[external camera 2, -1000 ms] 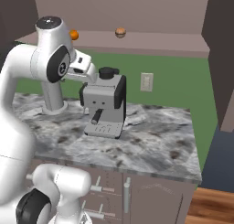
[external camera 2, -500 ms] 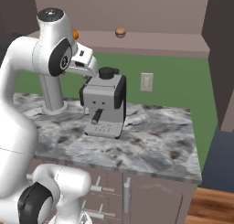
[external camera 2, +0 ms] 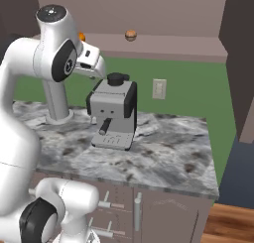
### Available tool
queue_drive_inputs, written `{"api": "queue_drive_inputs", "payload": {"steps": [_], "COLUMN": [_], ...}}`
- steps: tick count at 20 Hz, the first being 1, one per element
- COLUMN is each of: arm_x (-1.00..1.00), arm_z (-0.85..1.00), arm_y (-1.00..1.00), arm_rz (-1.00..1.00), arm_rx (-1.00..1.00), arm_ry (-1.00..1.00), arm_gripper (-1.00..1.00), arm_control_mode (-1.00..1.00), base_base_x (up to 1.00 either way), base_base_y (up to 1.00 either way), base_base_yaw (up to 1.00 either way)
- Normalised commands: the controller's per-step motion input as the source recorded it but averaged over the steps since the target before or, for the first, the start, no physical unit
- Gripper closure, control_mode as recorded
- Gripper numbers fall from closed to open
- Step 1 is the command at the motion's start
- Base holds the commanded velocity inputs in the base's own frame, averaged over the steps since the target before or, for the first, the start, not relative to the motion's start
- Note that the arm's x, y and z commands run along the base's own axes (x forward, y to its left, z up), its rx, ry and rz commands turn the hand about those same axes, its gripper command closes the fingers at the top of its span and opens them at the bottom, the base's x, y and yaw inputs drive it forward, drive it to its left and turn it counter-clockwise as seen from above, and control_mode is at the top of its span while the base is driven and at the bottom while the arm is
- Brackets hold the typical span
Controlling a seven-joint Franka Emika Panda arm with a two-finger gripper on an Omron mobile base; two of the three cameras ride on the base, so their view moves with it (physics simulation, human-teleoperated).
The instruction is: Pick the tangerines from the cabinet and place them in one bowl. Pick the cucumber from the sink and place it in the other bowl.
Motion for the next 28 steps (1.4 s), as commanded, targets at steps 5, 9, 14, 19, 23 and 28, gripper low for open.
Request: {"api": "queue_drive_inputs", "payload": {"steps": [5,9,14,19,23,28], "arm_x": [0.07,0.26,0.35,0.26,0.02,0.0], "arm_z": [-0.02,-0.01,0.0,0.11,0.17,0.24], "arm_y": [0.15,0.31,0.09,0.01,0.0,0.0], "arm_rz": [0.0,0.0,-0.01,-0.01,0.0,0.0], "arm_rx": [-0.04,-0.07,-0.04,-0.01,0.02,0.0], "arm_ry": [-0.19,-0.25,-0.03,0.0,-0.01,-0.06], "arm_gripper": [-1.0,-1.0,-1.0,-1.0,-1.0,-1.0], "arm_control_mode": [-1.0,-1.0,-1.0,-1.0,-1.0,-1.0], "base_base_x": [0.0,0.0,0.0,0.0,0.0,0.0], "base_base_y": [0.0,0.0,0.0,0.0,0.0,0.0], "base_base_yaw": [0.0,0.0,0.0,0.0,0.0,0.0]}}
